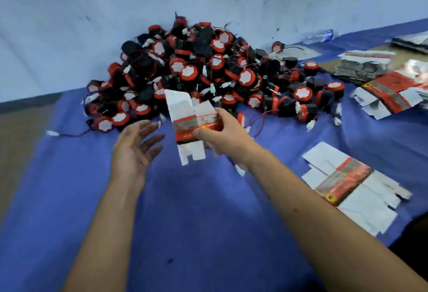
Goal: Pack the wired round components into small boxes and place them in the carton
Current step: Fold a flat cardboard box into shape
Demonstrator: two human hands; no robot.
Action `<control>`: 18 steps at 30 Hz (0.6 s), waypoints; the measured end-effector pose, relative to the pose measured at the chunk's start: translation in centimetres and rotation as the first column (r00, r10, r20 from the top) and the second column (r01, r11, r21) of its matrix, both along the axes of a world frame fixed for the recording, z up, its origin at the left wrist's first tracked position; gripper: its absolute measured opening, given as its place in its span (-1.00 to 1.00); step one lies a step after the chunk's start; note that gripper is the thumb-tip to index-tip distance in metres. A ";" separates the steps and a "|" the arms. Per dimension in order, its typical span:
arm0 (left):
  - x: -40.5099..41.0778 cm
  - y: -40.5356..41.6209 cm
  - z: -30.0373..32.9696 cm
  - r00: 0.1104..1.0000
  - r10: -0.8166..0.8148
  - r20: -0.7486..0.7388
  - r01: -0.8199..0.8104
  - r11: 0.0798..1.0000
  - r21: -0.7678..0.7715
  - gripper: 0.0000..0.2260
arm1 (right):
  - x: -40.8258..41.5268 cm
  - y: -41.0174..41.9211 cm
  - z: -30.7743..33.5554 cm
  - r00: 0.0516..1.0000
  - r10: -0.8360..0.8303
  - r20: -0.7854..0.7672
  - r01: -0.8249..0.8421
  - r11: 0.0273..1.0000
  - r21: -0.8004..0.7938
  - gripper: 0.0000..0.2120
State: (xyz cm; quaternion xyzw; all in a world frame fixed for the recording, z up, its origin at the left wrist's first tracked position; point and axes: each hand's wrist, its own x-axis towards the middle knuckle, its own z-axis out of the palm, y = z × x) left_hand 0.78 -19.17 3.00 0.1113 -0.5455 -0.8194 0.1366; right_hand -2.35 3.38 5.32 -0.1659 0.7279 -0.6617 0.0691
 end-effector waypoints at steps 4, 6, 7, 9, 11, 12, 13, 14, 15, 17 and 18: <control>3.5 -5.6 -3.9 0.975 -0.210 -0.074 0.166 0.908 -0.384 -0.33 | -0.8 -7.2 -2.5 0.909 0.144 0.390 -0.009 0.945 -0.326 -0.64; 3.8 -7.1 -4.5 0.925 -0.379 -0.031 0.323 0.827 -0.461 -0.03 | -0.8 -9.1 -3.7 0.885 0.185 0.427 -0.034 0.941 -0.337 -0.47; 3.6 -7.4 -4.5 0.910 -0.415 -0.016 0.357 0.800 -0.482 0.07 | -0.9 -9.6 -4.2 0.881 0.203 0.427 -0.056 0.942 -0.331 -0.37; 3.0 -6.9 -4.0 0.908 -0.420 -0.003 0.354 0.769 -0.532 0.20 | -1.3 -9.7 -5.0 0.884 0.228 0.409 -0.106 0.948 -0.299 -0.23; 2.2 -6.2 -3.9 0.919 -0.394 -0.025 0.309 0.757 -0.576 0.29 | -1.8 -9.4 -5.5 0.879 0.257 0.403 -0.164 0.954 -0.250 -0.18; 1.9 -5.8 -4.0 0.928 -0.371 -0.038 0.276 0.751 -0.600 0.33 | -2.0 -9.2 -5.5 0.874 0.277 0.399 -0.192 0.952 -0.239 -0.20; 1.7 -5.4 -4.1 0.936 -0.348 -0.047 0.245 0.743 -0.623 0.36 | -2.1 -9.1 -5.5 0.870 0.296 0.395 -0.220 0.949 -0.227 -0.22; 1.7 -5.0 -4.1 0.941 -0.333 -0.055 0.224 0.737 -0.638 0.37 | -2.0 -9.0 -5.5 0.865 0.313 0.393 -0.247 0.946 -0.210 -0.22; 1.7 -4.8 -4.2 0.942 -0.328 -0.072 0.208 0.740 -0.639 0.35 | -1.8 -9.0 -5.4 0.860 0.329 0.391 -0.270 0.942 -0.198 -0.23; 1.7 -4.3 -4.3 0.937 -0.328 -0.122 0.181 0.753 -0.633 0.25 | -1.6 -9.0 -5.3 0.843 0.365 0.396 -0.298 0.928 -0.222 -0.26; 1.8 -4.1 -4.3 0.939 -0.316 -0.135 0.163 0.757 -0.632 0.20 | -1.4 -9.0 -5.2 0.833 0.391 0.392 -0.308 0.916 -0.258 -0.31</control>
